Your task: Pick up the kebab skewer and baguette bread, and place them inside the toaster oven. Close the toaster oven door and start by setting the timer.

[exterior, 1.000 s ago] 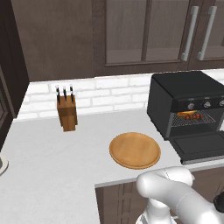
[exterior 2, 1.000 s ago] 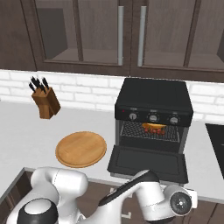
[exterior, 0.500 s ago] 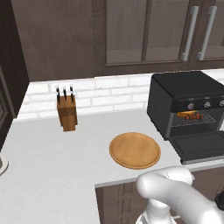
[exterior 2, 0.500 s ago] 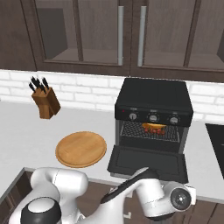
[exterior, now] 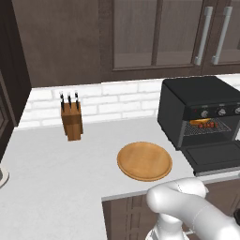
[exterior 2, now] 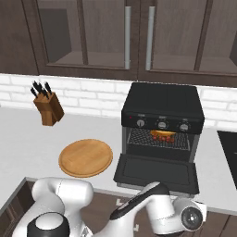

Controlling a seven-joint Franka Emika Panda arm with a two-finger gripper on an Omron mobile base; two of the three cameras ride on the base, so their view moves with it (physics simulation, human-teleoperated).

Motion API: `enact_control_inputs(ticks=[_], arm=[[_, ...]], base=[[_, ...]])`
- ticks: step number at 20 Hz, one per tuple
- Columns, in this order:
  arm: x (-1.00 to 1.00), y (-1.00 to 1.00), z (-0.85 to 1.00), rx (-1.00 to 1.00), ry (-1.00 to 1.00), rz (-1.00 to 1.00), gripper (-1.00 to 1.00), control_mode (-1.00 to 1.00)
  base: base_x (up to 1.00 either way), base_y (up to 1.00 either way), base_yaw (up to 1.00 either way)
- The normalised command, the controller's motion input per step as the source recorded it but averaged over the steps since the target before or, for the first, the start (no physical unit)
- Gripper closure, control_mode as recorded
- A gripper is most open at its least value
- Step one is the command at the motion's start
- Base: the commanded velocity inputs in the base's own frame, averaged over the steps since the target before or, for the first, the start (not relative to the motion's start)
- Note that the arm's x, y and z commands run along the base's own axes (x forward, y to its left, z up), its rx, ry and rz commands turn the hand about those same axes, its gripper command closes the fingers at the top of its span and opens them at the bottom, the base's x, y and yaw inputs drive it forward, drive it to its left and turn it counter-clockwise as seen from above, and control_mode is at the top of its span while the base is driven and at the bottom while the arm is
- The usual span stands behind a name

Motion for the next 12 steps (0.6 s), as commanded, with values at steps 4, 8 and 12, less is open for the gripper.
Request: enact_control_inputs(ticks=[4, 8, 12], arm=[[0.00, 0.00, -0.17, 0.00, -0.08, 0.00, -1.00, -1.00], [0.07, 0.00, -0.01, 0.01, -0.14, 0.00, -1.00, -1.00], [0.13, 0.00, 0.01, 0.03, -0.12, 0.00, -1.00, -1.00]], base=[[0.00, 0.00, 0.00], [0.00, 0.00, 0.00], [0.00, 0.00, 0.00]])
